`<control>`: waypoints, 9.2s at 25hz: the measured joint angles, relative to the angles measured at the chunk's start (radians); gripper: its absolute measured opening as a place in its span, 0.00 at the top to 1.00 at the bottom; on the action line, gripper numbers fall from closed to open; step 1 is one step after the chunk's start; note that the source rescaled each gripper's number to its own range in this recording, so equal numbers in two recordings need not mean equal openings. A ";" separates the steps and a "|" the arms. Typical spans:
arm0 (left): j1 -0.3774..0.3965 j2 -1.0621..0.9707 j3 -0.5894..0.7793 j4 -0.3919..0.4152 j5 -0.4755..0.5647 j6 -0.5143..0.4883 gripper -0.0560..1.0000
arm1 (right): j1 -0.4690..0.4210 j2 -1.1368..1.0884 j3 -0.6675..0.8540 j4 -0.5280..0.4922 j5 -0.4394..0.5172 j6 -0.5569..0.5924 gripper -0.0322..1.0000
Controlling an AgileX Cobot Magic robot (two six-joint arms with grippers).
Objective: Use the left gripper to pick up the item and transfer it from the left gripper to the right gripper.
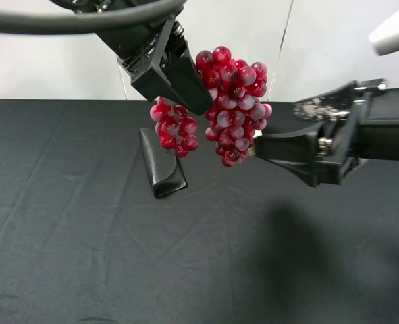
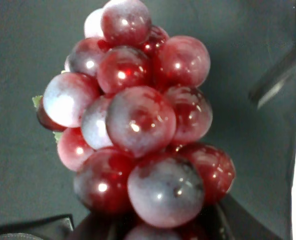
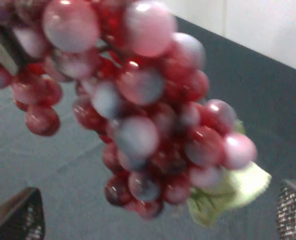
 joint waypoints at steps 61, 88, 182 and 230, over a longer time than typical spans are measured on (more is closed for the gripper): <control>-0.001 -0.216 0.000 0.293 -0.020 -0.507 0.00 | 0.060 0.377 -0.179 0.311 0.003 -0.423 0.93; -0.001 -1.044 0.607 0.600 0.254 -1.004 0.00 | 0.060 0.377 -0.179 0.311 0.002 -0.423 0.94; 0.924 -1.582 0.902 0.587 0.157 -1.000 0.02 | -0.140 0.435 -0.180 -1.181 0.188 1.528 0.97; 0.924 -1.582 0.902 0.587 0.157 -1.000 0.02 | -0.140 -0.759 -0.054 -1.340 0.666 1.582 0.00</control>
